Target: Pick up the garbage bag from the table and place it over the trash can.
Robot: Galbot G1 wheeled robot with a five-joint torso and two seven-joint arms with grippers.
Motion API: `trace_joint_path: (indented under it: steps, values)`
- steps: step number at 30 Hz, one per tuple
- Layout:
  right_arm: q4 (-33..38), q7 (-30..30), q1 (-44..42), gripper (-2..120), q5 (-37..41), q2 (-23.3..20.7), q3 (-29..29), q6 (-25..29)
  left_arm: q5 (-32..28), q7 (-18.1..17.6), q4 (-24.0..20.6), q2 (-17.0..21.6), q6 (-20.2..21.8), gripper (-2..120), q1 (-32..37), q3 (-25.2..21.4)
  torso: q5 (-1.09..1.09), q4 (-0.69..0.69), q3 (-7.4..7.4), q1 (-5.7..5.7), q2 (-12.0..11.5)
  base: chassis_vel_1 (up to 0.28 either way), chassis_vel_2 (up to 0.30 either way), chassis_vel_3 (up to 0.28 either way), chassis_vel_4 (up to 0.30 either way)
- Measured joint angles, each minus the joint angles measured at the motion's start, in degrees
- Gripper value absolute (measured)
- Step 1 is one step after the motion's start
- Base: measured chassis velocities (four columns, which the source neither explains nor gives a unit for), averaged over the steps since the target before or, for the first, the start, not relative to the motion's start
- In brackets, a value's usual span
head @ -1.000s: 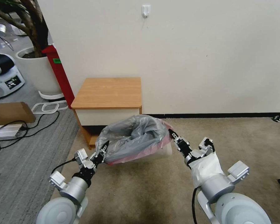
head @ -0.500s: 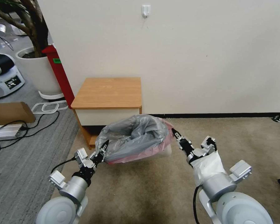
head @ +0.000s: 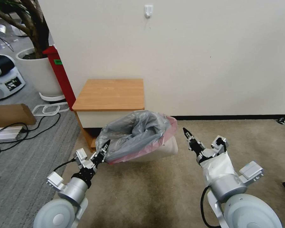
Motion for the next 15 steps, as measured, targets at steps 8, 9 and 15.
trace_joint_path:
  steps: [8,9,15]
  values:
    - [0.0,1.0,1.0,40,10.6,3.3,-1.5,3.8,1.1,1.7,4.3,-0.4,-3.9,7,-0.5,0.8,0.00,0.00,0.00,0.00,0.0,0.000,0.000,0.000,0.000]
    - [0.0,0.9,1.2,45,10.8,3.4,-2.0,3.6,1.7,1.7,5.0,-0.3,-4.4,7,-0.7,0.8,0.00,0.00,0.00,0.00,0.0,0.000,0.000,0.000,0.000]
    - [0.1,0.7,2.2,70,10.4,3.3,-3.0,1.3,3.3,1.6,6.0,-0.3,-4.8,7,-1.6,1.8,0.00,0.00,0.00,0.00,0.0,0.000,0.000,0.000,0.000]
